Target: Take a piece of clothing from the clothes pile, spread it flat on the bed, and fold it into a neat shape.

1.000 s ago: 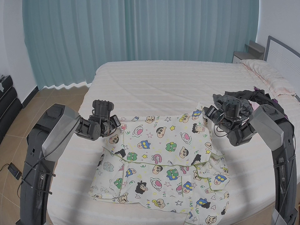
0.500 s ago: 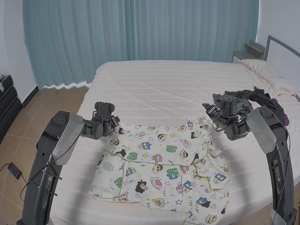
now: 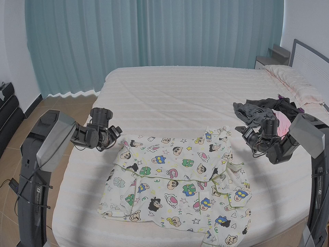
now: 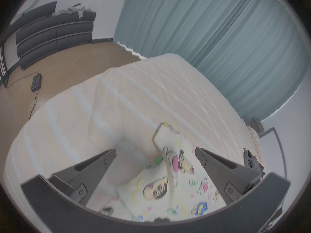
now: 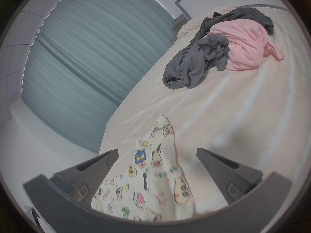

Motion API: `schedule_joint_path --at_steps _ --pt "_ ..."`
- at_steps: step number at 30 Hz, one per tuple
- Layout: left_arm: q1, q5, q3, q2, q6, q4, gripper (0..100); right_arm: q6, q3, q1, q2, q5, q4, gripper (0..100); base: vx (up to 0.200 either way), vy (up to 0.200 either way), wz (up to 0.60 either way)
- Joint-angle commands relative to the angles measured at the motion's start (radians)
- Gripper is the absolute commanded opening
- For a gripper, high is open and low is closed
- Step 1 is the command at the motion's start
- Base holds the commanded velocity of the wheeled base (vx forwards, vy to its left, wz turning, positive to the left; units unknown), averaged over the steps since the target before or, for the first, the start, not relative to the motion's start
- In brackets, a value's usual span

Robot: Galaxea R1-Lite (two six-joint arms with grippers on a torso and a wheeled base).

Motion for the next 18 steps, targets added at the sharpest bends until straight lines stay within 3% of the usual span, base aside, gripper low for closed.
schedule_joint_path --at_steps 1,6,9,13,18 --pt "-0.027 -0.201 0.513 -0.366 -0.094 -0.136 100 -0.059 0.492 -0.005 -0.272 0.127 -0.252 100 0.0 0.0 0.0" --pt "-0.049 -0.235 0.717 -0.421 -0.117 -0.242 100 -0.029 0.636 0.098 -0.286 0.124 -0.311 100 0.0 0.0 0.0" --pt "-0.061 -0.24 0.802 -0.421 -0.163 -0.354 100 0.031 0.665 0.156 -0.278 0.118 -0.337 100 0.0 0.0 0.0" --pt "-0.073 -0.289 0.872 -0.411 -0.198 -0.486 100 0.068 0.659 0.196 -0.271 0.078 -0.334 100 0.0 0.0 0.0" --pt "-0.089 -0.295 0.903 -0.395 -0.198 -0.535 100 0.068 0.642 0.208 -0.232 0.024 -0.326 100 0.0 0.0 0.0"
